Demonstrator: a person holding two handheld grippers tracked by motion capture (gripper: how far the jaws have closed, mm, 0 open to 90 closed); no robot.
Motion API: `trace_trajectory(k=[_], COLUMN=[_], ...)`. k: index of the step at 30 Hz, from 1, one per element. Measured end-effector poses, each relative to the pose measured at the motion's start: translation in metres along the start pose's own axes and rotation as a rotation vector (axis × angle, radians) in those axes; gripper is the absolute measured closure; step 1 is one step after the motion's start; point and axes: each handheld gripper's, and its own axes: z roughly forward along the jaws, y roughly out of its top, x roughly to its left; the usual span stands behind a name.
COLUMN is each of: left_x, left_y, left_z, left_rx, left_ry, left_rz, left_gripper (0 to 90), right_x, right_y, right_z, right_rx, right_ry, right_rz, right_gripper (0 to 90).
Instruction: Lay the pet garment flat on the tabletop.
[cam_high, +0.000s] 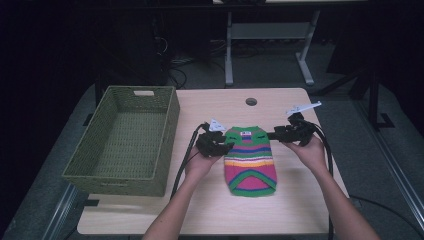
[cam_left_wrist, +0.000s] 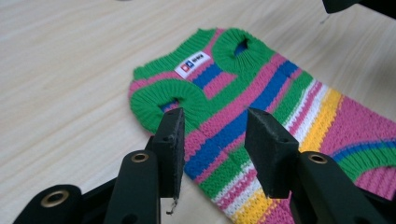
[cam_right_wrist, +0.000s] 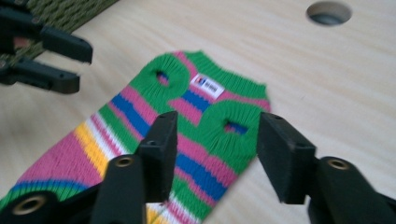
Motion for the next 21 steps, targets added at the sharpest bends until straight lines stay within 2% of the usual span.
trace_trajectory(k=[3, 6, 7, 10, 11, 14, 15, 19, 21], left_x=[-0.004, -0.009, -0.011, -0.015, -0.017, -0.018, -0.018, -0.018, -0.019], left_y=[-0.003, -0.006, -0.007, -0.009, -0.011, -0.013, -0.015, -0.017, -0.017], left_z=[0.005, 0.010, 0.011, 0.015, 0.018, 0.022, 0.025, 0.028, 0.029], left_rx=[0.023, 0.053, 0.063, 0.087, 0.110, 0.132, 0.154, 0.167, 0.167], left_ry=[-0.013, -0.022, -0.027, -0.043, -0.055, -0.064, -0.065, -0.066, -0.060], left_rz=[0.002, 0.038, 0.043, 0.064, 0.078, 0.085, 0.093, 0.090, 0.091], left_gripper=[58.9, 64.2, 66.4, 75.0, 77.9, 82.4, 82.7, 82.6, 81.9], right_x=[0.004, 0.008, 0.009, 0.014, 0.015, 0.017, 0.020, 0.022, 0.022], right_y=[-0.009, -0.017, -0.019, -0.023, -0.025, -0.026, -0.027, -0.029, -0.030], right_z=[0.004, 0.009, 0.011, 0.017, 0.019, 0.025, 0.032, 0.043, 0.046], right_rx=[0.049, 0.104, 0.116, 0.154, 0.163, 0.190, 0.215, 0.259, 0.257], right_ry=[0.011, 0.026, 0.029, 0.057, 0.064, 0.079, 0.088, 0.105, 0.109], right_rz=[-0.022, -0.051, -0.068, -0.073, -0.080, -0.093, -0.103, -0.109, -0.103], right_gripper=[60.0, 68.9, 71.9, 78.2, 80.0, 81.4, 82.2, 82.2, 82.2])
